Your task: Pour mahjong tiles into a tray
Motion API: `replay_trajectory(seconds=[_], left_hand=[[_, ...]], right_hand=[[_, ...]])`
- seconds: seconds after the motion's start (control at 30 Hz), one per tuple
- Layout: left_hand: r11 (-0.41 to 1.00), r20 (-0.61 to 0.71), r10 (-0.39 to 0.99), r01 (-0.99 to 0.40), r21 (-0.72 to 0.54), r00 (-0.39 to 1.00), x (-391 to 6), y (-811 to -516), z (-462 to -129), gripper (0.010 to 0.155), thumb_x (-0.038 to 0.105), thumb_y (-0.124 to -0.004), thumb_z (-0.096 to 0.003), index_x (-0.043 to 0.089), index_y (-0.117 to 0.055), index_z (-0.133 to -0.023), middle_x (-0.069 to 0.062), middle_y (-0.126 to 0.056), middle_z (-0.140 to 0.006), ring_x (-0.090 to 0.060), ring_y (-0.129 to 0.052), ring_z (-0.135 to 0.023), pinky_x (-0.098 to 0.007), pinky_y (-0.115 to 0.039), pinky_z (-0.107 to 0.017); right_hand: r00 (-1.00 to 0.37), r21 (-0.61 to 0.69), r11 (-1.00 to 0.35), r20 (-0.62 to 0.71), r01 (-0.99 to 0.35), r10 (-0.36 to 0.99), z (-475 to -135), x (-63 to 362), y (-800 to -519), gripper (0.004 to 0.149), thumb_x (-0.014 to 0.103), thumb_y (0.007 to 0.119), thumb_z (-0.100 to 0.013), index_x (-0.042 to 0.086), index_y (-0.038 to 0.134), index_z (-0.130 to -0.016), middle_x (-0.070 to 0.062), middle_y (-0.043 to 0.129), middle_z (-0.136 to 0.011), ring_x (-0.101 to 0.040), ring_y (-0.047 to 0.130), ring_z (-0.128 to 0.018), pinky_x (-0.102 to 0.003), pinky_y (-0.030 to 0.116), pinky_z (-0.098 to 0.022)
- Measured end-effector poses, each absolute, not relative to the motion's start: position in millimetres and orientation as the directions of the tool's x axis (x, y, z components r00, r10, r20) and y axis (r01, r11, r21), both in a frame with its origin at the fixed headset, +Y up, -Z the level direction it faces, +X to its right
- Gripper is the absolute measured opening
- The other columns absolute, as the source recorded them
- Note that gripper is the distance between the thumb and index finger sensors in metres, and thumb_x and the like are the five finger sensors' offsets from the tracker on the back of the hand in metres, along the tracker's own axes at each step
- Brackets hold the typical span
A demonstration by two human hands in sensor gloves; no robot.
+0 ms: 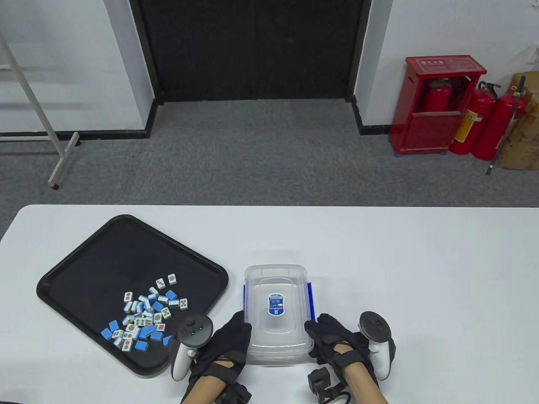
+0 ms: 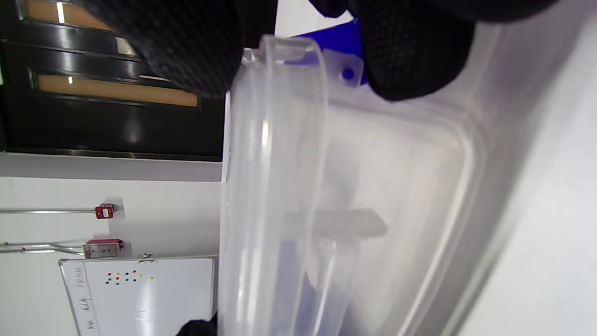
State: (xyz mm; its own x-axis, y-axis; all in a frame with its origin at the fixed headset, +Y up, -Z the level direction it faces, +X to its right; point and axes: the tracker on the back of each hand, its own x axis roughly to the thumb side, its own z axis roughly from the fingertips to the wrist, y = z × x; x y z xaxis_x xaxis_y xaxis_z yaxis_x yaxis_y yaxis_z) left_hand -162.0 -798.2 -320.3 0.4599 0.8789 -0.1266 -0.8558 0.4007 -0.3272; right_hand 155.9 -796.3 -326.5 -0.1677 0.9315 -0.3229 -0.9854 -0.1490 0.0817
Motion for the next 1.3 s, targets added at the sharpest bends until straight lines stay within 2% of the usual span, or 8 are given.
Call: replay_trajectory(seconds=[0.3,0.43,0.57,0.67,0.83,1.0,1.2,1.3], left_hand=[[0.41,-0.121,0.876,-0.852,-0.327,0.467,-161,-798,-320,0.068,0.049,-0.058,-0.0568,0.012,-0.039,-0.111,-0.025,-0.052,-0.108,-0.053,-0.053,-0.091,-0.056,-0.052,-0.064],[0.412,-0.119,0.875,-0.851,-0.327,0.469,-161,-798,-320,0.068,0.049,-0.057,-0.0568,0.011,-0.039,-0.111,-0.025,-0.052,-0.108,-0.054,-0.052,-0.091,-0.056,-0.052,-0.064],[0.414,-0.118,0.874,-0.849,-0.328,0.472,-161,-798,-320,0.068,0.049,-0.057,-0.0568,0.011,-0.038,-0.111,-0.025,-0.052,-0.108,-0.054,-0.052,-0.091,-0.056,-0.052,-0.064],[0.415,-0.117,0.874,-0.849,-0.327,0.472,-160,-798,-320,0.068,0.049,-0.057,-0.0567,0.011,-0.039,-0.111,-0.025,-0.052,-0.108,-0.054,-0.052,-0.091,-0.056,-0.052,-0.064],[0.41,-0.126,0.873,-0.847,-0.338,0.472,-160,-798,-321,0.069,0.049,-0.057,-0.0567,0.011,-0.038,-0.111,-0.026,-0.051,-0.107,-0.054,-0.053,-0.09,-0.056,-0.053,-0.063],[0.394,-0.142,0.877,-0.855,-0.339,0.46,-158,-797,-320,0.069,0.048,-0.057,-0.0568,0.011,-0.036,-0.111,-0.026,-0.05,-0.108,-0.054,-0.052,-0.09,-0.055,-0.059,-0.059],[0.374,-0.16,0.88,-0.861,-0.344,0.447,-158,-797,-320,0.069,0.049,-0.056,-0.0569,0.012,-0.035,-0.111,-0.026,-0.049,-0.108,-0.054,-0.051,-0.09,-0.054,-0.062,-0.055],[0.374,-0.189,0.87,-0.86,-0.347,0.455,-159,-795,-320,0.07,0.049,-0.058,-0.0568,0.011,-0.034,-0.111,-0.029,-0.056,-0.102,-0.052,-0.06,-0.083,-0.052,-0.066,-0.05]], right_hand=[[-0.319,0.009,-0.323,-0.201,-0.946,0.926,-322,156,-777,0.076,0.033,0.086,-0.037,-0.003,0.053,-0.095,-0.036,0.067,-0.07,-0.032,0.084,-0.03,-0.043,0.073,-0.017],[-0.292,-0.022,-0.299,-0.165,-0.954,0.942,-320,154,-770,0.075,0.032,0.086,-0.037,-0.005,0.054,-0.093,-0.033,0.072,-0.067,-0.033,0.085,-0.028,-0.046,0.073,-0.016],[-0.31,0.043,-0.307,-0.165,-0.951,0.936,-319,147,-776,0.075,0.034,0.084,-0.039,-0.006,0.053,-0.094,-0.033,0.073,-0.065,-0.032,0.086,-0.03,-0.047,0.074,-0.018],[-0.361,0.016,-0.363,-0.133,-0.932,0.923,-318,143,-774,0.074,0.038,0.084,-0.038,-0.003,0.058,-0.094,-0.033,0.074,-0.063,-0.031,0.086,-0.029,-0.047,0.074,-0.018],[-0.476,0.056,-0.473,-0.139,-0.879,0.869,-315,136,-776,0.081,0.045,0.083,-0.039,0.003,0.049,-0.099,-0.033,0.073,-0.07,-0.034,0.087,-0.036,-0.048,0.075,-0.022],[-0.4,0.032,-0.4,-0.167,-0.916,0.901,-313,135,-779,0.078,0.042,0.084,-0.039,0.007,0.048,-0.099,-0.036,0.075,-0.074,-0.039,0.088,-0.038,-0.052,0.075,-0.023],[-0.44,0.007,-0.442,-0.128,-0.897,0.889,-314,133,-774,0.07,0.038,0.082,-0.04,0.008,0.053,-0.097,-0.037,0.079,-0.07,-0.041,0.09,-0.034,-0.052,0.076,-0.02],[-0.446,0.027,-0.446,-0.129,-0.895,0.886,-313,131,-774,0.072,0.039,0.079,-0.041,0.007,0.05,-0.098,-0.037,0.076,-0.072,-0.041,0.089,-0.035,-0.052,0.075,-0.021]])
